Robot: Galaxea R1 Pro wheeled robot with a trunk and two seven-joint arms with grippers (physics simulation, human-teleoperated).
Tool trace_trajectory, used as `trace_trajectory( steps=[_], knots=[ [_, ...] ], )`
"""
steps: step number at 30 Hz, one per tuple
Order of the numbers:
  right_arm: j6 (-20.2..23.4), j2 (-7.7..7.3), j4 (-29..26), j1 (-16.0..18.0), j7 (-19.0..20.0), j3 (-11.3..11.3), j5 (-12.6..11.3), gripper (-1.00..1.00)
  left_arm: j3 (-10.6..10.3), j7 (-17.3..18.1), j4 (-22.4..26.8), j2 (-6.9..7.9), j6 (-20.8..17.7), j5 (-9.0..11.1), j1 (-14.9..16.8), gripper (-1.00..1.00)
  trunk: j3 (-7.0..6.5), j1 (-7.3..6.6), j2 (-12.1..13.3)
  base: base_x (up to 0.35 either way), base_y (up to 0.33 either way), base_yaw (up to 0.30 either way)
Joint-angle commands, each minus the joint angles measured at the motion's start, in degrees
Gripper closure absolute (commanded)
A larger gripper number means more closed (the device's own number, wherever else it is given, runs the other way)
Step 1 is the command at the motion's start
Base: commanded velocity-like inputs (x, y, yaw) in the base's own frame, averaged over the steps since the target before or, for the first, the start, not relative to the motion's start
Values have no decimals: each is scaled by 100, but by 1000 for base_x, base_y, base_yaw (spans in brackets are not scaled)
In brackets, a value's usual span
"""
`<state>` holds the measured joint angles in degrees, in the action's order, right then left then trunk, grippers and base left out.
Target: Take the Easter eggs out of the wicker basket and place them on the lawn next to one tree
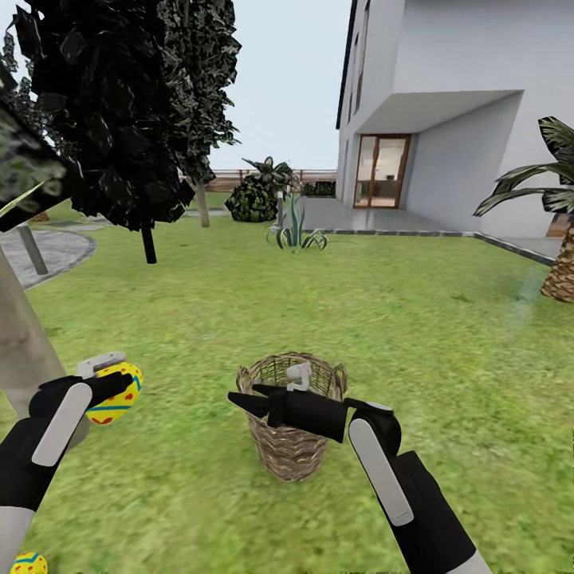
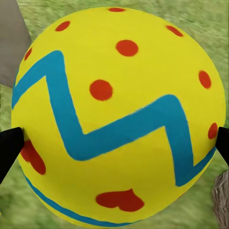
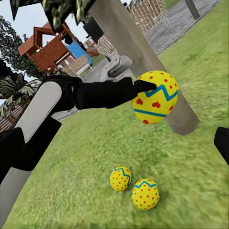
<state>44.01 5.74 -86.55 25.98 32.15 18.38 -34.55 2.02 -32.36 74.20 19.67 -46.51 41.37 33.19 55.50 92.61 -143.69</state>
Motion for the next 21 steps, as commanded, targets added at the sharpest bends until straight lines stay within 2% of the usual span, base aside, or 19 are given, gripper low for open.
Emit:
trace_trajectory(
  steps=[1,8,21],
  knots=[
    [37,1,-2,4,2,-10,-21,-100,0,-48,0,0,-10,58,3,100,29,1,-5,0,0,0],
    [37,-3,-2,4,0,-26,-17,-100,-1,-24,-459,-6,160,59,12,100,184,19,-14,0,0,0],
    [37,-3,-2,4,8,-35,-24,-100,-1,10,-538,-6,186,64,12,100,472,53,-31,0,0,0]
  ],
)
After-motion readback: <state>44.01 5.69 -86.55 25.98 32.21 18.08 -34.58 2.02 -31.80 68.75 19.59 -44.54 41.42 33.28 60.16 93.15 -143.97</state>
